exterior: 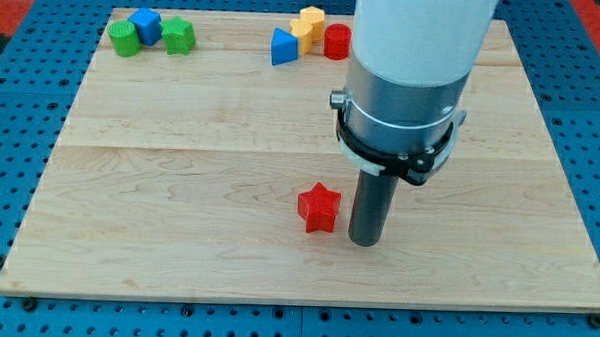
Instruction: Move the red star to the center
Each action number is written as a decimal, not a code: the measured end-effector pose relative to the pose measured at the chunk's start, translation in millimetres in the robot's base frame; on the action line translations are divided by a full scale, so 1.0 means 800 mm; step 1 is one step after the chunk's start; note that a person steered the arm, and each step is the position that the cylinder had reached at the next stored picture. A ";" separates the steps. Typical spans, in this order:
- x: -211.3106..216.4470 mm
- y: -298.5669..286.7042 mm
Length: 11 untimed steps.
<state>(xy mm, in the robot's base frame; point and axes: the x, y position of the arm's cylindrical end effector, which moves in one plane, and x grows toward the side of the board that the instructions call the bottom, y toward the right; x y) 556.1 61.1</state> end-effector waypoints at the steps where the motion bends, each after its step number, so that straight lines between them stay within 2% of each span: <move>1: -0.011 -0.021; 2: -0.089 -0.022; 3: -0.145 -0.037; 4: -0.149 -0.041; 5: -0.083 -0.026; 6: -0.070 0.013; 7: -0.020 -0.014; 8: -0.037 -0.061; 9: -0.129 -0.067; 10: -0.142 -0.056; 11: -0.072 -0.014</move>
